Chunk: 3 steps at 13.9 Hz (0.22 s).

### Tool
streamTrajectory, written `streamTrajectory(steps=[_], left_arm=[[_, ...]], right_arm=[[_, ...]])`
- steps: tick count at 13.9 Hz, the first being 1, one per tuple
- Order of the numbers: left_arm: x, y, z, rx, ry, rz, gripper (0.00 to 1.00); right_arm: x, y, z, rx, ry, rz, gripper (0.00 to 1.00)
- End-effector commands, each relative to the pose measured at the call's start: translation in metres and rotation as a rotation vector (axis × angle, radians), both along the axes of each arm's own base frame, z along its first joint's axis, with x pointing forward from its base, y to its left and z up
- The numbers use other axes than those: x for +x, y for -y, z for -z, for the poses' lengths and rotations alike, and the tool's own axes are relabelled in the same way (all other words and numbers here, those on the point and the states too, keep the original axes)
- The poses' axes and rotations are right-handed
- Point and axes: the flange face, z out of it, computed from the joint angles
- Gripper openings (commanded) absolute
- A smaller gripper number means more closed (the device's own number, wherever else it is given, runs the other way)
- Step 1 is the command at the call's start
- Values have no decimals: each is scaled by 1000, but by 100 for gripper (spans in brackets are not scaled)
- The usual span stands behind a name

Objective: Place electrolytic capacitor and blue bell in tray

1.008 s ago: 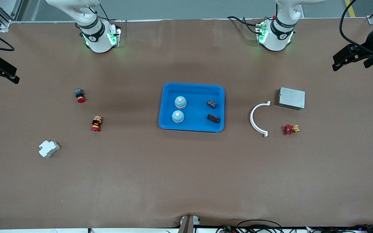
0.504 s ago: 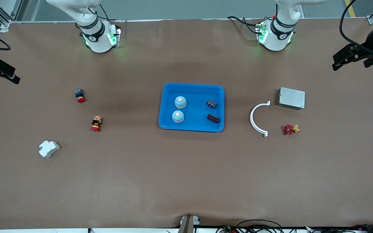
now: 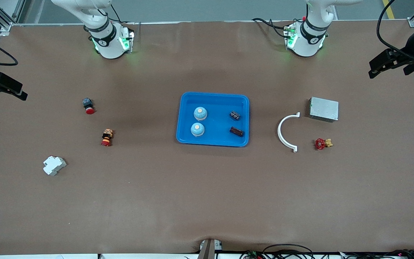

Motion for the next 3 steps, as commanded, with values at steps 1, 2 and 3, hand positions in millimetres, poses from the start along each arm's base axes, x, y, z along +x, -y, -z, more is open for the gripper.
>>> streamTrajectory(steps=[1,2,3], left_arm=[[-3,2,-8,-7,6,-6,100],[-3,1,-8,-6,6,-6,100],[-3,0,-9,-2,8,-1,100]], right_arm=[[0,-2,0,-38,3,-1,100],[0,-2,0,-38,1,-3,100],[0,-1,0,-41,1,-1,100]])
